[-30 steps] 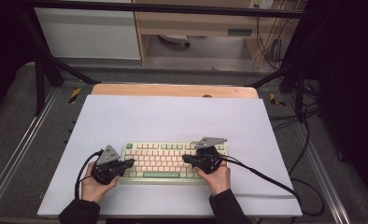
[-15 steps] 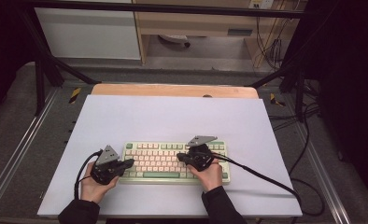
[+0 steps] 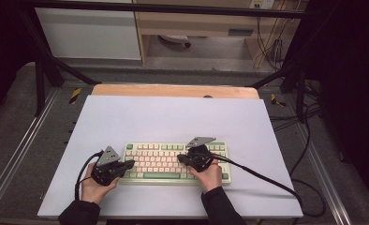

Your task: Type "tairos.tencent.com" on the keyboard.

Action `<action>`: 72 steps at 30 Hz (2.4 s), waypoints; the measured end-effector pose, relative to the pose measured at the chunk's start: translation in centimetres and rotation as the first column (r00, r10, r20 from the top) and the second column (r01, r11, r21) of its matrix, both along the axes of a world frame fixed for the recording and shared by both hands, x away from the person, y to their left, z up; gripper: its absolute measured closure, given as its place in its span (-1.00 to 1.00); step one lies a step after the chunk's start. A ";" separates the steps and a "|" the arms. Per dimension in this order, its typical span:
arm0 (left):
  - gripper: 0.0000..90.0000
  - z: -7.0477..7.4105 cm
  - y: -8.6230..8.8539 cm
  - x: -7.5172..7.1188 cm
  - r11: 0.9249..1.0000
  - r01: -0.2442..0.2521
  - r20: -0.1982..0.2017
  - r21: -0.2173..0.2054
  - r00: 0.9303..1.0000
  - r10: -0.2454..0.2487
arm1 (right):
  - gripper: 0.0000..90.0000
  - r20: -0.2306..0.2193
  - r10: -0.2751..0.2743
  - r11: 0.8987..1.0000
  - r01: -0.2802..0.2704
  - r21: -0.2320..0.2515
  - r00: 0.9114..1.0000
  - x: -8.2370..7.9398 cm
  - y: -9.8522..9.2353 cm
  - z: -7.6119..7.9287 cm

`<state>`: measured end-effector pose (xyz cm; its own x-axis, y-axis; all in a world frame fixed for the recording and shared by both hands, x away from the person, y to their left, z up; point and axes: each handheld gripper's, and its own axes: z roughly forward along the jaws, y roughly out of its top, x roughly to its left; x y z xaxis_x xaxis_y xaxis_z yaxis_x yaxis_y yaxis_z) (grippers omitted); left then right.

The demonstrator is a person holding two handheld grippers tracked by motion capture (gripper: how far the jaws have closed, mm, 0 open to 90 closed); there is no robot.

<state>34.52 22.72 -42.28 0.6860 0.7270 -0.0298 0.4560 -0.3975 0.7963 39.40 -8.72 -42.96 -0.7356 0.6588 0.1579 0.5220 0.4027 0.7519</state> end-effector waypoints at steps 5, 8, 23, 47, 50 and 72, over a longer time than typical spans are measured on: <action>0.99 0.0 0.0 0.0 1.000 0.001 0.000 0.002 1.000 -0.001 | 1.00 0.002 0.003 1.000 -0.003 -0.005 1.000 0.0 0.0 -0.1; 0.99 0.0 0.0 0.0 1.000 0.001 0.000 0.001 1.000 -0.001 | 1.00 -0.002 0.000 1.000 0.000 -0.012 1.000 0.0 0.1 -0.3; 1.00 0.2 0.0 -0.1 1.000 0.002 0.004 -0.005 1.000 -0.002 | 1.00 0.014 0.019 1.000 -0.019 -0.013 1.000 -1.0 -0.7 1.4; 0.99 1.0 -0.9 0.2 1.000 0.003 0.004 -0.001 1.000 -0.003 | 1.00 0.014 0.008 1.000 -0.008 0.006 1.000 -3.0 -4.6 2.0; 0.99 1.2 -1.2 0.4 1.000 0.002 0.004 0.002 1.000 -0.002 | 1.00 0.012 0.004 1.000 -0.004 0.007 1.000 -3.2 -5.1 1.9; 0.99 -0.2 -3.2 1.8 0.999 0.001 -0.021 0.051 1.000 0.000 | 1.00 -0.003 0.019 1.000 -0.019 0.014 1.000 -3.9 -5.8 0.8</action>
